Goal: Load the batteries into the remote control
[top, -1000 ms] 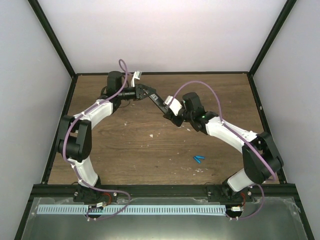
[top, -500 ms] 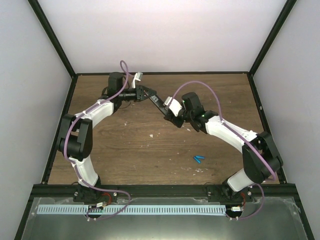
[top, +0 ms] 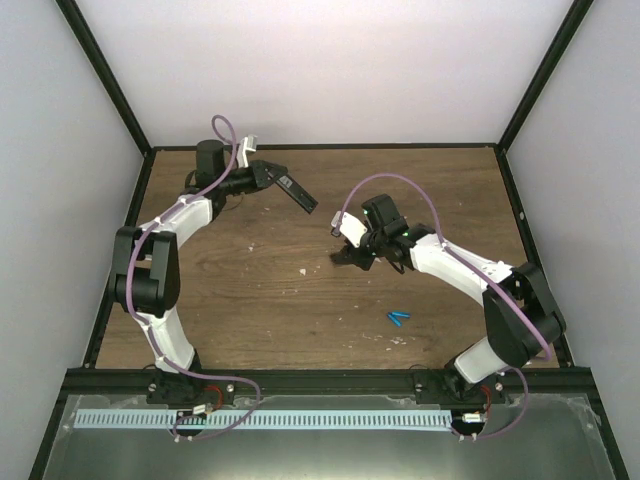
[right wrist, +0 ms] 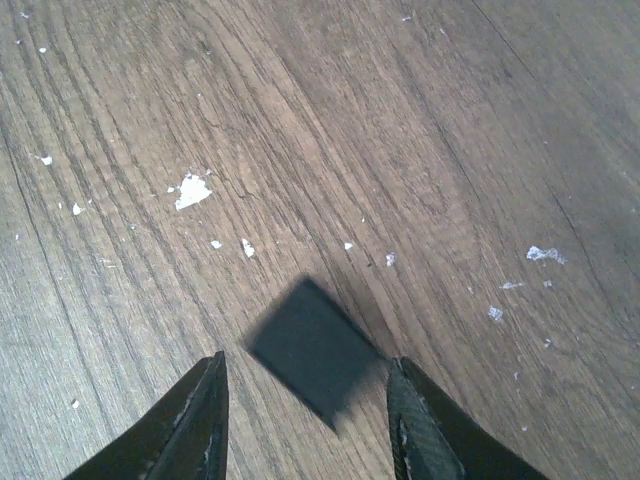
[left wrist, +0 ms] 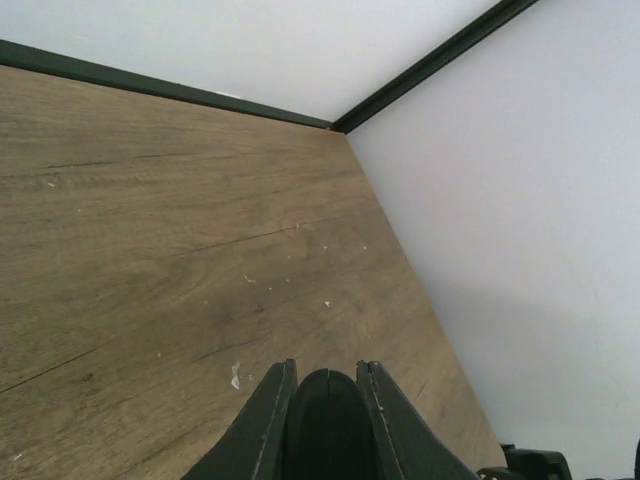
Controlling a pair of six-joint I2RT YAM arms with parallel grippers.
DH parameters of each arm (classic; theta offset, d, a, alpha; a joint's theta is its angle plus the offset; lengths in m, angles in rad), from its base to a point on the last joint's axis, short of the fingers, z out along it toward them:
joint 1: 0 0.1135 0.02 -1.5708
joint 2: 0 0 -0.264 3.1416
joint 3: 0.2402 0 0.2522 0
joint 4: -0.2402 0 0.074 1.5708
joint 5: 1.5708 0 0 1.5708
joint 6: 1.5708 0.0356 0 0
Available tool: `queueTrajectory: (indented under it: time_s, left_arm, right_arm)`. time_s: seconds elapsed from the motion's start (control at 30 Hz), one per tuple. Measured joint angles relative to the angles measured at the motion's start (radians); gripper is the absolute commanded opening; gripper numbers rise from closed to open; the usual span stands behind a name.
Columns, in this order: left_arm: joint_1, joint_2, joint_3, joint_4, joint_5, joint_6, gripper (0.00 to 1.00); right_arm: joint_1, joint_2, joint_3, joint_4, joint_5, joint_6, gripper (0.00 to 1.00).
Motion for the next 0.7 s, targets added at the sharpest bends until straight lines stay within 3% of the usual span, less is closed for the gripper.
queueTrajectory:
  time_s: [0.27, 0.5, 0.7]
  left_arm:
    - [-0.001, 0.004, -0.004, 0.002, -0.019, 0.018, 0.0]
    - [0.03, 0.003, -0.043, 0.006, -0.019, 0.019, 0.0]
    - [0.071, -0.007, -0.069, 0.006, -0.018, 0.021, 0.0]
  right_arm:
    - [0.0, 0.005, -0.009, -0.016, 0.032, -0.002, 0.36]
    - [0.0, 0.021, -0.048, -0.022, 0.025, 0.024, 0.52]
    - [0.0, 0.055, -0.048, -0.01, -0.014, 0.017, 0.54]
